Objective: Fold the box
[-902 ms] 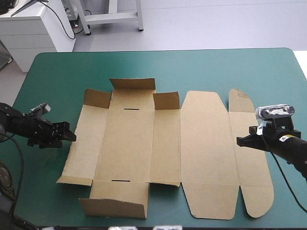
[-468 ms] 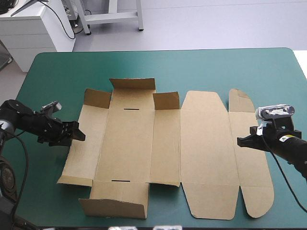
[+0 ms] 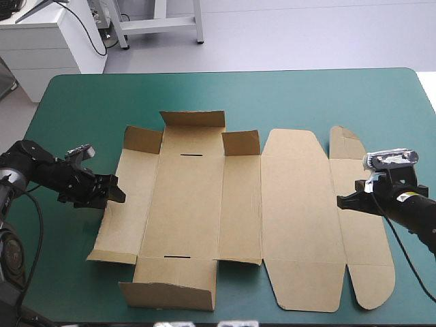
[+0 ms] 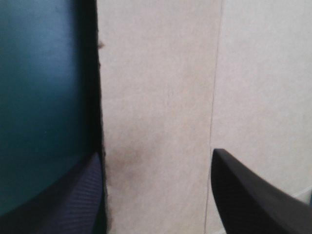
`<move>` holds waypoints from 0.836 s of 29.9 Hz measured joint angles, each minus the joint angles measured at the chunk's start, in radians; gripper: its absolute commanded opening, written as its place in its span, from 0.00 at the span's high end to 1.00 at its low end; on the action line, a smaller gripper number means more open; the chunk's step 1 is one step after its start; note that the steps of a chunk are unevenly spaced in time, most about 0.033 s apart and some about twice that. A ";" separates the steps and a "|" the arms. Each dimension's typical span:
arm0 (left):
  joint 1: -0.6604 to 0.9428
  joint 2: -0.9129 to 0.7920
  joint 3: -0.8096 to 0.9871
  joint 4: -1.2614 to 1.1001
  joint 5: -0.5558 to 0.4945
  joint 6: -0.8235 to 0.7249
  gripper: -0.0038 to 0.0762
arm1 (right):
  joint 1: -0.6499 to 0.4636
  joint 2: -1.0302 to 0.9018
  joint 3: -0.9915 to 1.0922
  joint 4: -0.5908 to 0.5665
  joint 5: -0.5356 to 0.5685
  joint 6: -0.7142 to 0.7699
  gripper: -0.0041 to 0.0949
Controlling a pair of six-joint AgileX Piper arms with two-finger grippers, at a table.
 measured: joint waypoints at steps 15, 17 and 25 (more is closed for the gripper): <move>0.000 0.104 -0.003 -0.059 0.006 -0.071 0.38 | 0.000 0.000 0.000 -0.004 0.004 0.000 0.96; 0.000 0.111 0.003 -0.104 0.003 -0.063 0.38 | 0.000 0.000 0.000 -0.004 0.004 0.000 0.96; 0.000 0.113 0.065 -0.232 -0.008 -0.033 0.48 | 0.000 0.000 0.000 -0.008 0.004 0.000 0.96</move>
